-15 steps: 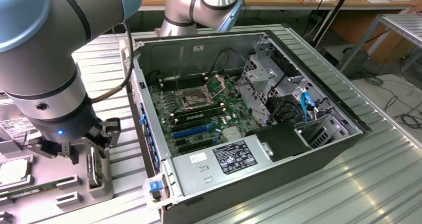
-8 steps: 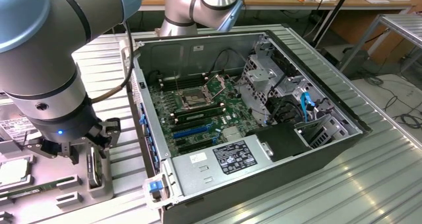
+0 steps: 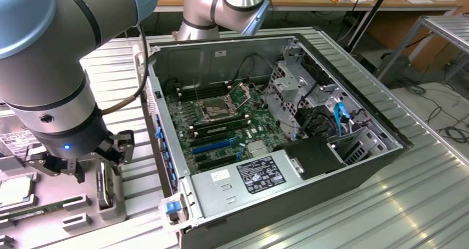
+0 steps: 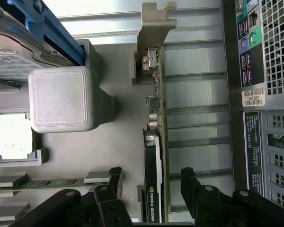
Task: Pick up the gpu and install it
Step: 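Pick up the gpu and move the gpu toward the slot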
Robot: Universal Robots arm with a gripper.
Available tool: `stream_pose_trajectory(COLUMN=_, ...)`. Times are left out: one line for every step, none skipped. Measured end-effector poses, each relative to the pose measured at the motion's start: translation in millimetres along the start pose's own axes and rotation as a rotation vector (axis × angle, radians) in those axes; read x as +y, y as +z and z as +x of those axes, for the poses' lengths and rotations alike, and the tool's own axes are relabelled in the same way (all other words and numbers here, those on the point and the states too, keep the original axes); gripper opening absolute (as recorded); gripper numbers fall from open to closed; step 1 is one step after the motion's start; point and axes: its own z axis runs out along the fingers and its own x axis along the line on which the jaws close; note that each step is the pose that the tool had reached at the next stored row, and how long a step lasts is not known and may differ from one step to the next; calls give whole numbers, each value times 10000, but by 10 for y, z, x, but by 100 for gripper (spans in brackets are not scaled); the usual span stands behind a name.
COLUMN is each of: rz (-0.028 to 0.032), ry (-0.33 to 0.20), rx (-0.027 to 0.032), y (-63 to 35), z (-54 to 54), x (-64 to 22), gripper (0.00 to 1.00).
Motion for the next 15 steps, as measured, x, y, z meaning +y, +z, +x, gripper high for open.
stream_pose_trajectory(rz=0, ry=0, rx=0, y=0, z=0, x=0, gripper=61)
stream_pose_trajectory(rz=0, ry=0, rx=0, y=0, z=0, x=0, gripper=61)
stream_pose_trajectory(rz=0, ry=0, rx=0, y=0, z=0, x=0, gripper=60)
stream_pose_trajectory(rz=0, ry=0, rx=0, y=0, z=0, x=0, gripper=53)
stream_pose_trajectory(rz=0, ry=0, rx=1, y=0, z=0, x=0, gripper=53)
stream_pose_trajectory(rz=0, ry=0, rx=0, y=0, z=0, x=0, gripper=46)
stream_pose_trajectory(rz=0, ry=0, rx=0, y=0, z=0, x=0, gripper=45)
stream_pose_trajectory(rz=-1, ry=1, rx=0, y=0, z=0, x=0, gripper=38)
stream_pose_trajectory(rz=-1, ry=1, rx=0, y=1, z=-8, x=1, gripper=38)
stream_pose_trajectory(rz=0, ry=1, rx=7, y=1, z=-17, x=2, gripper=38)
stream_pose_trajectory(rz=0, ry=2, rx=8, y=1, z=-17, x=2, gripper=38)
stream_pose_trajectory(rz=0, ry=2, rx=9, y=1, z=-17, x=1, gripper=38)
stream_pose_trajectory(rz=1, ry=1, rx=10, y=0, z=-23, x=2, gripper=38)
stream_pose_trajectory(rz=1, ry=-1, rx=10, y=0, z=-28, x=2, gripper=38)
stream_pose_trajectory(rz=1, ry=0, rx=11, y=1, z=-32, x=3, gripper=38)
